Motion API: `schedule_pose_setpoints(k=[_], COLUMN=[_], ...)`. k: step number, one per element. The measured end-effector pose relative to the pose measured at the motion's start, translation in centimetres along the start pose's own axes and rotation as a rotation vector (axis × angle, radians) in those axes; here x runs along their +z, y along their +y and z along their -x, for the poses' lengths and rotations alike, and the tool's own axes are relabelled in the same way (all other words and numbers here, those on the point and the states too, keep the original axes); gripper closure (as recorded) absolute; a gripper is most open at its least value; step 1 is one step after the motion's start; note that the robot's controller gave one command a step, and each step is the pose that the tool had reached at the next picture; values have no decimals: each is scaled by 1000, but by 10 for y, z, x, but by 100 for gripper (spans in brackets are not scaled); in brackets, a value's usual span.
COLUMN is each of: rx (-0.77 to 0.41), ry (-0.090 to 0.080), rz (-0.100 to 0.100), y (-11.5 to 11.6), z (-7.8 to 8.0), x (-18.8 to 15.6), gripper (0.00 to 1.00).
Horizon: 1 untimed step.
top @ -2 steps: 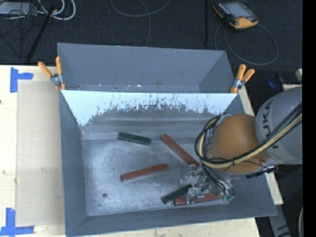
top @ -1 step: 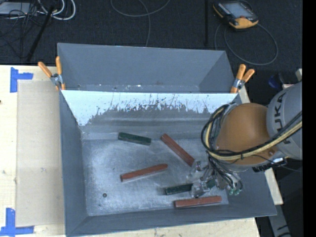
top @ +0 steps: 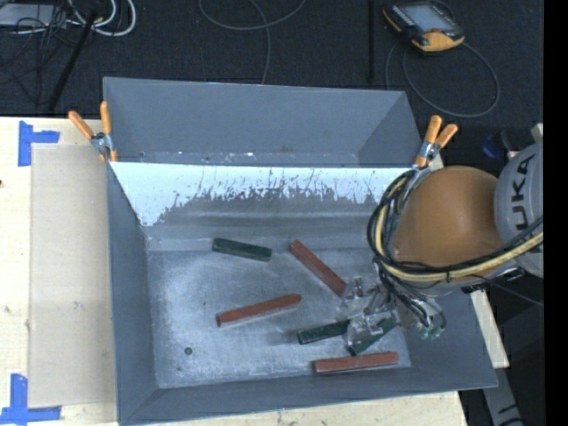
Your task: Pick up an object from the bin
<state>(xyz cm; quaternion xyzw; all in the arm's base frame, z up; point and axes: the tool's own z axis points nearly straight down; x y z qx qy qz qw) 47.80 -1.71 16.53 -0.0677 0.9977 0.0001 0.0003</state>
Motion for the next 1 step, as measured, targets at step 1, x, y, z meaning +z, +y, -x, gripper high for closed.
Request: schedule_pose_setpoints(k=[1], rx=[82], ry=[3], rz=[1], y=[-12], z=[10], x=[-37], gripper=[100])
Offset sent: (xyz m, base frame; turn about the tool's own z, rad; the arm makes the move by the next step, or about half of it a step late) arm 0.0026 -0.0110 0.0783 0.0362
